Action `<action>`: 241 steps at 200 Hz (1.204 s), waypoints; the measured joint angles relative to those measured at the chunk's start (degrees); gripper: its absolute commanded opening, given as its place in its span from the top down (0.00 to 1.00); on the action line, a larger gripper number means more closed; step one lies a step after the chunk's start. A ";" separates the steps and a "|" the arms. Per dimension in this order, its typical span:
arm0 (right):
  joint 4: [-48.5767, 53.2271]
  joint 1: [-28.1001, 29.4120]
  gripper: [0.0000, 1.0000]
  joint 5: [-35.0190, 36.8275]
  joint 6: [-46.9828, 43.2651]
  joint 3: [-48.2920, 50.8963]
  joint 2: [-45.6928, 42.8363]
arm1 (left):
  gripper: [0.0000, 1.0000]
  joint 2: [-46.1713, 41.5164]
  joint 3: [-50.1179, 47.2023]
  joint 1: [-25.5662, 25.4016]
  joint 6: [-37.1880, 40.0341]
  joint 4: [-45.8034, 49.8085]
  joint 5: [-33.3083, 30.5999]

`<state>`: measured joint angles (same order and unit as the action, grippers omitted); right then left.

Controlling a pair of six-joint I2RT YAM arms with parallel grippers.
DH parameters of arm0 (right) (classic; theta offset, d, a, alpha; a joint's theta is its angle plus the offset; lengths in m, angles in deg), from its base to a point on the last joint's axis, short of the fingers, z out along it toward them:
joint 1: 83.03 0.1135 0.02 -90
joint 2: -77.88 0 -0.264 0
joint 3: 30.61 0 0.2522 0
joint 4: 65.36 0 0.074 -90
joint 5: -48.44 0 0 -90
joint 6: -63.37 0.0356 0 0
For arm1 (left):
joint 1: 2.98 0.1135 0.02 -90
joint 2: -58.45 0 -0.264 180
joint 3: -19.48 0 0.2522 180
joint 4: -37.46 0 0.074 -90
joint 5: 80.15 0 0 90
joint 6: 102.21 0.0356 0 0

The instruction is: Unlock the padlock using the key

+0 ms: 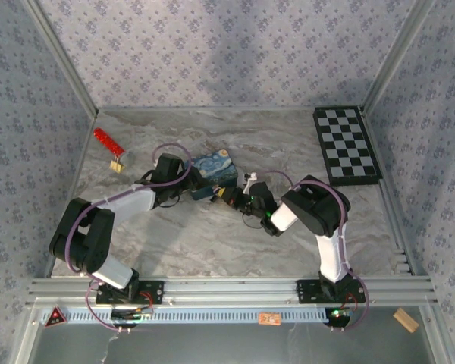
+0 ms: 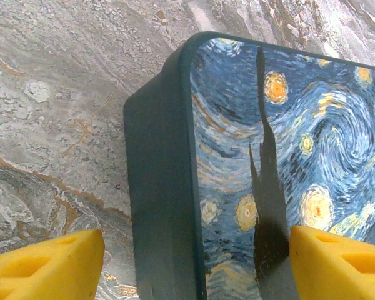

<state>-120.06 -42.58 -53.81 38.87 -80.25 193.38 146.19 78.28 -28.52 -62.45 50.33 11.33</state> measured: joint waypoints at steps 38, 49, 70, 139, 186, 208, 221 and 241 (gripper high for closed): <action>-1.51 -0.09 1.00 2.64 2.86 0.55 0.00 | 0.24 0.00 0.00 -1.29 -1.60 -0.09 -1.25; -2.34 -0.11 1.00 3.85 3.67 1.09 -0.02 | 0.24 0.00 0.02 -1.62 -1.99 -0.04 -1.44; -3.93 -0.48 1.00 6.03 4.81 2.01 -0.13 | 0.24 0.11 0.22 -2.29 -2.62 0.00 -1.99; -5.40 -2.23 1.00 10.34 6.71 5.64 -3.41 | 0.26 3.50 4.22 -3.52 -2.34 1.36 -1.90; 0.98 -3.80 1.00 11.69 2.32 13.46 -17.57 | 0.31 14.27 17.51 -3.85 3.63 4.20 0.57; 6.56 -4.37 1.00 12.31 0.09 17.35 -25.18 | 0.32 22.05 28.61 -4.50 8.46 7.61 1.92; 11.80 -4.70 1.00 12.81 -1.33 19.61 -30.42 | 0.32 26.91 36.15 -5.22 11.61 10.32 2.16; 20.13 -5.51 1.00 13.57 -3.48 22.64 -39.26 | 0.32 33.20 46.38 -6.80 15.76 14.43 2.08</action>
<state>-99.93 -48.09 -40.24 35.39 -57.61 154.13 179.39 124.66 -35.32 -46.69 64.76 13.41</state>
